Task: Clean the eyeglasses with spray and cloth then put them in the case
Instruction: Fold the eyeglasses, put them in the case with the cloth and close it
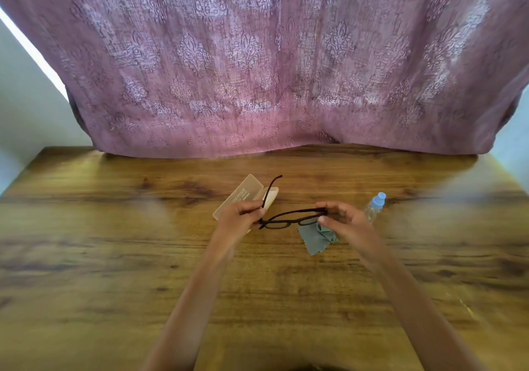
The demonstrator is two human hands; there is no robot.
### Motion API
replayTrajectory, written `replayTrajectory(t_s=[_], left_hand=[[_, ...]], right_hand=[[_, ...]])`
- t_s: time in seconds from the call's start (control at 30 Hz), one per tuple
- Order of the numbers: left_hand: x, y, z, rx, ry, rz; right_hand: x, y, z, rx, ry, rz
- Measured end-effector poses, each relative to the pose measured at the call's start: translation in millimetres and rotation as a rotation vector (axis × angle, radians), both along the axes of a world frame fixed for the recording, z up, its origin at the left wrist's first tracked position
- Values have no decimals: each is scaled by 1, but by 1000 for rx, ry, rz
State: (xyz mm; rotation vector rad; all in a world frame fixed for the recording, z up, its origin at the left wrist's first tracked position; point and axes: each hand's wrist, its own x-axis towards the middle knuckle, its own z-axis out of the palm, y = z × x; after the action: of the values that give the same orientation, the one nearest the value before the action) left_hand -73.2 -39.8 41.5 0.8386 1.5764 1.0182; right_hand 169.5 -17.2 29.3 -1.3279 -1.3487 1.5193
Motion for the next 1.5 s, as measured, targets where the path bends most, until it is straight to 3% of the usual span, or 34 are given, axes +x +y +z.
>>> replayTrajectory(t_s=[0.43, 0.9, 1.07, 1.3, 1.37, 1.5], left_hand=[[2, -2, -4, -55, 167, -199], [-1, -4, 1, -91, 202, -336], [-3, -4, -7, -41, 250, -257], [-17, -11, -27, 239, 747, 157], [-23, -13, -33, 185, 833, 216], [-37, -12, -43, -47, 776, 221]], right_hand=[[-1, 4, -2, 38, -48, -7], [1, 5, -6, 39, -18, 8], [-1, 7, -6, 40, 0, 3], [-2, 11, -9, 55, 33, -114], [0, 12, -11, 50, 48, -145], [1, 15, -12, 42, 51, -181]])
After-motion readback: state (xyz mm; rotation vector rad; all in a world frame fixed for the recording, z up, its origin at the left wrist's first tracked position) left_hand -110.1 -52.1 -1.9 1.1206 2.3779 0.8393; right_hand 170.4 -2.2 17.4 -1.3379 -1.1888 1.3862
